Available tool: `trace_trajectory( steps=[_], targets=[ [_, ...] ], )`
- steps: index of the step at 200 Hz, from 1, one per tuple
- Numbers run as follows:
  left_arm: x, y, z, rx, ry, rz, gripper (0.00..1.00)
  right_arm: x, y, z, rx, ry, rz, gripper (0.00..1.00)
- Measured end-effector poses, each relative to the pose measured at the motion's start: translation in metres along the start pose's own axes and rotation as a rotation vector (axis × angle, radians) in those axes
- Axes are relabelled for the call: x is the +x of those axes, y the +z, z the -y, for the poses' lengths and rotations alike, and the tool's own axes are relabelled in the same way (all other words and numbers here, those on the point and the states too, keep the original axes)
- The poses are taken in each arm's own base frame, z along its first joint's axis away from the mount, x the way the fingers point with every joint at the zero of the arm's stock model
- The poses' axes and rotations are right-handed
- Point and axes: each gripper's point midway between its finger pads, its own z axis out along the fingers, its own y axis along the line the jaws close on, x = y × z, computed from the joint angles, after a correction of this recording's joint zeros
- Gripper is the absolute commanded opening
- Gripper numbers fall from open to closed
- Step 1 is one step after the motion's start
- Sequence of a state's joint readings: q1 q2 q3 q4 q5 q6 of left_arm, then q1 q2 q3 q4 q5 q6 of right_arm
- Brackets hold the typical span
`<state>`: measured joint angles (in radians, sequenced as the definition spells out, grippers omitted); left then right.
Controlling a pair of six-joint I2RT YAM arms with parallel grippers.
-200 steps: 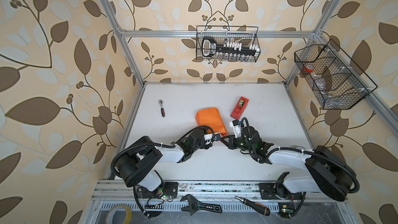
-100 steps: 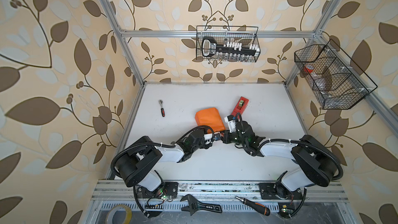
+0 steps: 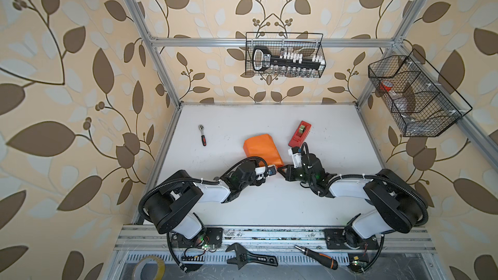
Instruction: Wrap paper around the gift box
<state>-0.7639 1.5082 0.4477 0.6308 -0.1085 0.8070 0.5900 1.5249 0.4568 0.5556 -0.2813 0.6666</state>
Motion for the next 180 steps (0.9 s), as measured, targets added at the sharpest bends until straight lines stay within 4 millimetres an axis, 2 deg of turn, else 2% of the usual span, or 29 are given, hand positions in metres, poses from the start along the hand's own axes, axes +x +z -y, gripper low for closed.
trace_trajectory(
  steps=[23, 44, 74, 180],
  targets=[
    [0.0, 0.0, 0.0, 0.0, 0.0, 0.0, 0.69, -0.002, -0.005, -0.004, -0.009, -0.009, 0.006, 0.15],
    [0.0, 0.0, 0.0, 0.0, -0.001, 0.0, 0.69, -0.006, -0.01, -0.021, -0.053, -0.032, 0.021, 0.15],
    [0.0, 0.0, 0.0, 0.001, -0.001, -0.001, 0.69, -0.002, -0.011, -0.041, -0.114, -0.047, 0.01, 0.15],
    [0.0, 0.0, 0.0, 0.001, -0.003, 0.0, 0.7, -0.015, 0.011, -0.055, -0.173, 0.018, 0.014, 0.15]
  ],
)
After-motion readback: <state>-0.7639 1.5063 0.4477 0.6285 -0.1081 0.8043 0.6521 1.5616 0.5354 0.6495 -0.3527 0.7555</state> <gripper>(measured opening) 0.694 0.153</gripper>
